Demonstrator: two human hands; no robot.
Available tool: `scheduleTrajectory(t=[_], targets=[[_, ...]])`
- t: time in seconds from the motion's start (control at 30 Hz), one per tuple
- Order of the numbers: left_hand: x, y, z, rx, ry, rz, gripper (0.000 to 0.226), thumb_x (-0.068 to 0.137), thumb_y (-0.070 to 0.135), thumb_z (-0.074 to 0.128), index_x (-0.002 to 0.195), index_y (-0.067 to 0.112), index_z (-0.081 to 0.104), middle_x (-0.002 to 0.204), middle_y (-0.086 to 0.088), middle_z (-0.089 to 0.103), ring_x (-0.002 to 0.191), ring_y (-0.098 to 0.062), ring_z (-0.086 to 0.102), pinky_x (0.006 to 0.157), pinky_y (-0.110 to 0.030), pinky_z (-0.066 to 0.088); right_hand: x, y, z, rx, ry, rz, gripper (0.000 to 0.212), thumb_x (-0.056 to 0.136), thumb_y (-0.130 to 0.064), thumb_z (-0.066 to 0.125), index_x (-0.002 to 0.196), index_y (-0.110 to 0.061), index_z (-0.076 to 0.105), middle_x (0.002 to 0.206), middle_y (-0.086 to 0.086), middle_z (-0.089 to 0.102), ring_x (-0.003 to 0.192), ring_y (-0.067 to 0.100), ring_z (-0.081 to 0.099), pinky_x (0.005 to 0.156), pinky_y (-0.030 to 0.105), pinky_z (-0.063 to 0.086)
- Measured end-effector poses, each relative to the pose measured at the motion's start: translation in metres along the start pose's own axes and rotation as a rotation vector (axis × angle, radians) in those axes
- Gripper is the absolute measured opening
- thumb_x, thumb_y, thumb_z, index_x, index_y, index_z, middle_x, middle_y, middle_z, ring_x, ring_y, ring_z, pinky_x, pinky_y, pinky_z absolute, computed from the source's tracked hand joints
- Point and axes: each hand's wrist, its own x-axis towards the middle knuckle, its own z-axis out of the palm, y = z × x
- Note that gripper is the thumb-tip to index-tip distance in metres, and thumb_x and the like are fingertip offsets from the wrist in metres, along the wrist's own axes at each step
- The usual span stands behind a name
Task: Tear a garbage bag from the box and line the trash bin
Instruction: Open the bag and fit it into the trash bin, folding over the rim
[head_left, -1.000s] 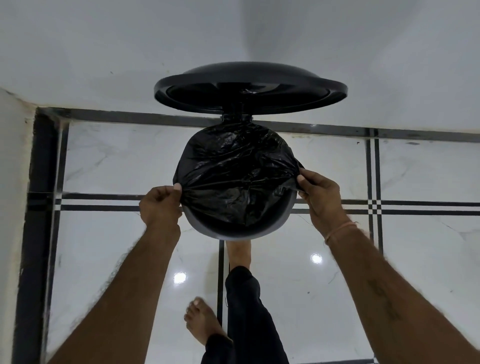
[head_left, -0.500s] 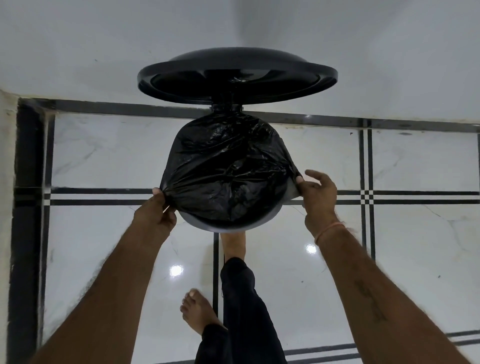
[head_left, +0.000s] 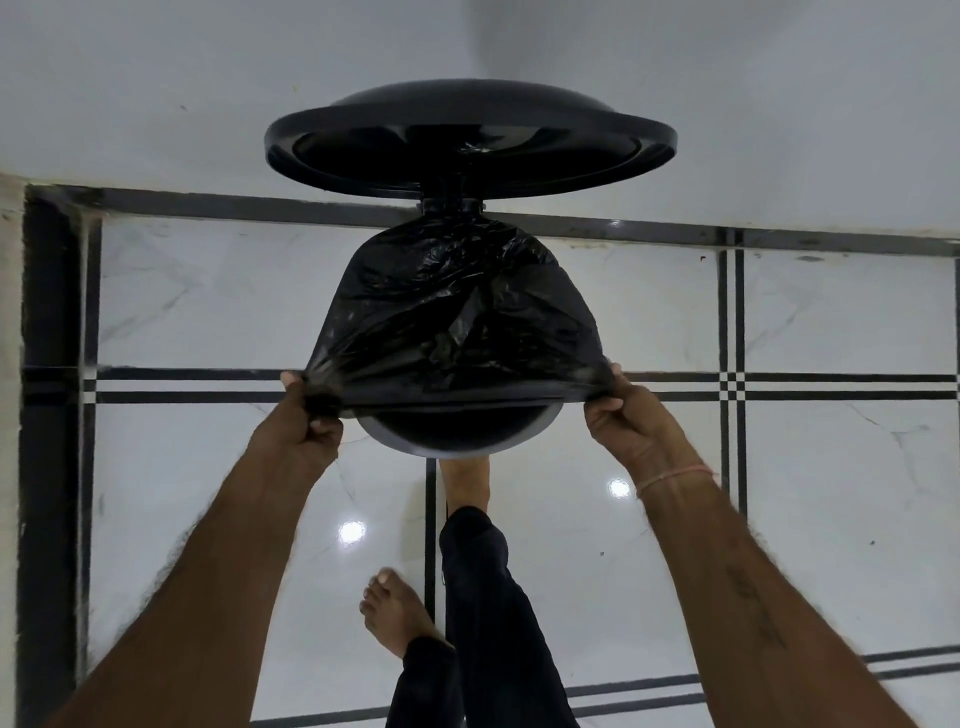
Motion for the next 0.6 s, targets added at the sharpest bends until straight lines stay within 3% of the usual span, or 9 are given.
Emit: scheduleTrajectory(t=[0.07, 0.13, 0.2, 0.27, 0.37, 0.47, 0.53, 0.6], targets=[[-0.007, -0.007, -0.004, -0.09, -0.074, -0.017, 0.025, 0.1, 0.045, 0.061, 0.082, 0.028, 0.062, 0.064, 0.018, 0.066, 0.039, 0.001, 0.048, 0.034, -0.011, 0.03, 0.001, 0.006, -0.008, -0.016, -0.057, -0.028, 0.027, 0.11, -0.02, 0.048, 0.09, -0.01, 0.063, 0.066, -0.002, 0.073, 0.04, 0.003, 0.053, 0.034, 0.012, 0.034], [-0.009, -0.015, -0.01, -0.086, -0.225, 0.043, 0.033, 0.098, 0.053, 0.055, 0.087, 0.023, 0.065, 0.074, 0.014, 0.068, 0.05, 0.002, 0.055, 0.04, -0.011, 0.037, 0.001, 0.013, -0.016, -0.088, -0.14, -0.056, 0.031, 0.109, -0.03, 0.05, 0.092, -0.01, 0.066, 0.075, -0.003, 0.074, 0.046, 0.001, 0.052, 0.039, 0.013, 0.035], [-0.011, -0.023, -0.018, -0.008, -0.384, 0.102, 0.032, 0.094, 0.05, 0.058, 0.099, 0.02, 0.068, 0.09, 0.009, 0.072, 0.063, 0.001, 0.063, 0.048, -0.012, 0.044, 0.001, 0.018, -0.024, -0.187, -0.201, -0.085, 0.032, 0.107, -0.032, 0.051, 0.09, -0.014, 0.071, 0.082, -0.005, 0.075, 0.053, 0.0, 0.054, 0.043, 0.013, 0.035], [-0.012, -0.03, -0.026, 0.116, -0.452, 0.136, 0.027, 0.089, 0.042, 0.069, 0.105, 0.021, 0.069, 0.099, 0.006, 0.071, 0.067, 0.002, 0.062, 0.046, -0.012, 0.039, 0.0, 0.022, -0.031, -0.277, -0.25, -0.102, 0.036, 0.108, -0.03, 0.05, 0.085, -0.02, 0.076, 0.08, -0.008, 0.072, 0.058, -0.001, 0.054, 0.045, 0.013, 0.031], [-0.013, -0.036, -0.032, 0.179, -0.345, 0.117, 0.022, 0.1, 0.039, 0.059, 0.1, 0.024, 0.074, 0.098, 0.009, 0.073, 0.06, 0.002, 0.057, 0.04, -0.012, 0.03, -0.001, 0.028, -0.038, -0.297, -0.228, -0.088, 0.026, 0.107, -0.03, 0.051, 0.093, -0.021, 0.071, 0.087, -0.007, 0.072, 0.064, 0.001, 0.06, 0.046, 0.014, 0.038], [-0.015, -0.037, -0.025, 0.072, -0.218, 0.037, 0.041, 0.103, 0.045, 0.052, 0.076, 0.027, 0.078, 0.081, 0.013, 0.074, 0.052, 0.002, 0.058, 0.036, -0.011, 0.028, 0.002, 0.033, -0.045, -0.182, -0.158, -0.076, 0.019, 0.107, -0.025, 0.051, 0.095, -0.02, 0.065, 0.09, -0.006, 0.077, 0.07, 0.005, 0.072, 0.053, 0.017, 0.055], [-0.016, -0.038, -0.019, -0.003, -0.231, 0.021, 0.044, 0.103, 0.047, 0.049, 0.077, 0.025, 0.076, 0.08, 0.011, 0.073, 0.047, 0.002, 0.057, 0.035, -0.01, 0.03, 0.005, 0.036, -0.048, -0.148, -0.184, -0.107, 0.017, 0.107, -0.026, 0.05, 0.095, -0.021, 0.062, 0.094, -0.005, 0.074, 0.07, 0.005, 0.071, 0.054, 0.017, 0.055], [-0.015, -0.039, -0.017, -0.038, -0.302, 0.037, 0.047, 0.102, 0.049, 0.05, 0.077, 0.022, 0.08, 0.087, 0.008, 0.074, 0.055, 0.0, 0.061, 0.04, -0.011, 0.036, 0.006, 0.04, -0.048, -0.137, -0.229, -0.122, 0.023, 0.107, -0.033, 0.048, 0.105, -0.018, 0.064, 0.101, -0.001, 0.07, 0.073, 0.006, 0.066, 0.056, 0.018, 0.053]])
